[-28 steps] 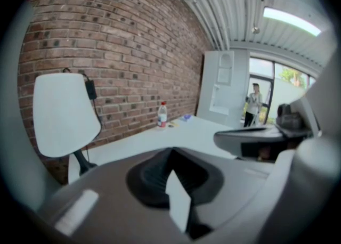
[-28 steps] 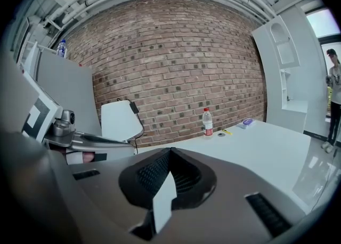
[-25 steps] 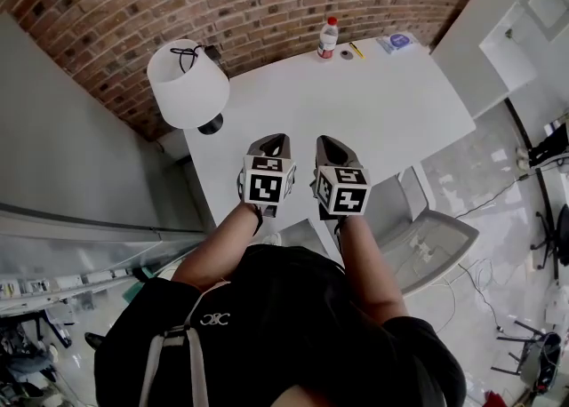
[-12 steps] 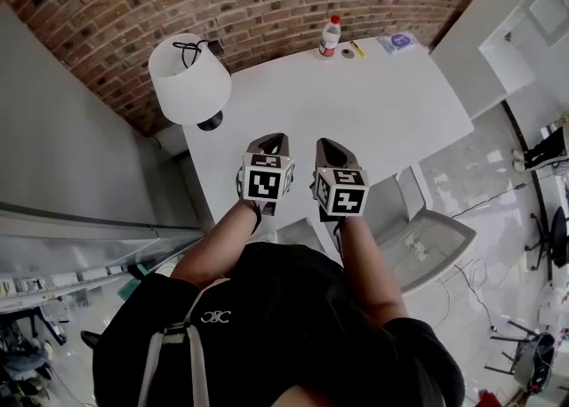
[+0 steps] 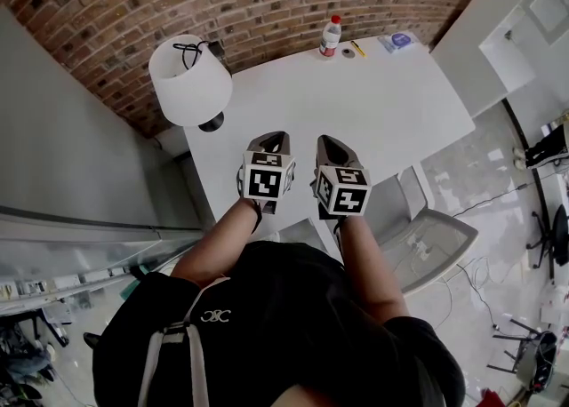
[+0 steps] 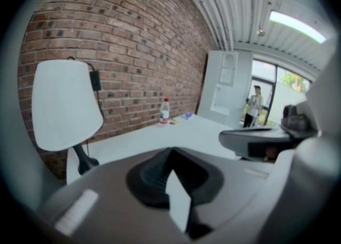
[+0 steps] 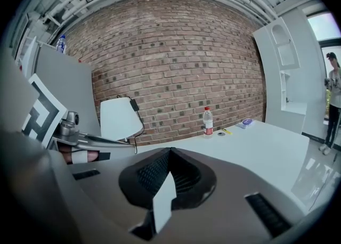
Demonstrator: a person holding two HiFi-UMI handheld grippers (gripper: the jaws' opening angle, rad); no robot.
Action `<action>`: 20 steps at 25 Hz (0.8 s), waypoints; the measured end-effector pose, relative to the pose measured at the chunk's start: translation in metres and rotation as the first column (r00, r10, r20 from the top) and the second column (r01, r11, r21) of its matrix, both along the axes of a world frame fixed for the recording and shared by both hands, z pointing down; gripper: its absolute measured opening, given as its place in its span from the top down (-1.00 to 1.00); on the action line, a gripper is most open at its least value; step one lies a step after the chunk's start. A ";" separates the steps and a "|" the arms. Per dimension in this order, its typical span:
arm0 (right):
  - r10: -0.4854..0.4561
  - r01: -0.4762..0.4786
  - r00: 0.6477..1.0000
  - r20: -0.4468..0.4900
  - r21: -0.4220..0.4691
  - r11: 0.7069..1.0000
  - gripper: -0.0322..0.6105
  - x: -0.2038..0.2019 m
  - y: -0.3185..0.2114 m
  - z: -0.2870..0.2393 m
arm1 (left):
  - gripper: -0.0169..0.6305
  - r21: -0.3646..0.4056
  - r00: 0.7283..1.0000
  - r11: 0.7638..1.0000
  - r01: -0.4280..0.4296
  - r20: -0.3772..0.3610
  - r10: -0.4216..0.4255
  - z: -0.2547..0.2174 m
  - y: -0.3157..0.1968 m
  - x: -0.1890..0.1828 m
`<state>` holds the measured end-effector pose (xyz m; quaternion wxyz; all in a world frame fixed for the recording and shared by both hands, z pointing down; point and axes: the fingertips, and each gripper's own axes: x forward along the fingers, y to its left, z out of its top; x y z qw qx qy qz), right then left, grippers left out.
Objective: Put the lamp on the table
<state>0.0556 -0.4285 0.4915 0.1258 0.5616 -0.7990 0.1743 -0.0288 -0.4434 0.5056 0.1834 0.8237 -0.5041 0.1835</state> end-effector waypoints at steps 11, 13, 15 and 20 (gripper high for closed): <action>-0.008 0.008 1.000 -0.008 -0.011 1.000 0.91 -0.001 -0.001 0.001 | 0.95 0.003 1.000 1.000 -0.001 0.008 0.001 -0.002 0.001 0.000; -0.009 0.009 1.000 -0.005 -0.011 1.000 0.91 0.000 0.000 0.001 | 0.95 0.003 1.000 1.000 -0.001 0.010 0.001 -0.002 0.002 0.001; -0.012 0.012 1.000 -0.003 -0.011 1.000 0.91 0.000 0.001 0.000 | 0.94 0.005 1.000 1.000 -0.001 0.013 0.001 -0.003 0.003 0.002; -0.020 0.020 1.000 -0.004 -0.007 1.000 0.91 -0.003 0.004 0.000 | 0.95 0.027 1.000 1.000 0.001 0.014 -0.001 -0.007 0.006 0.001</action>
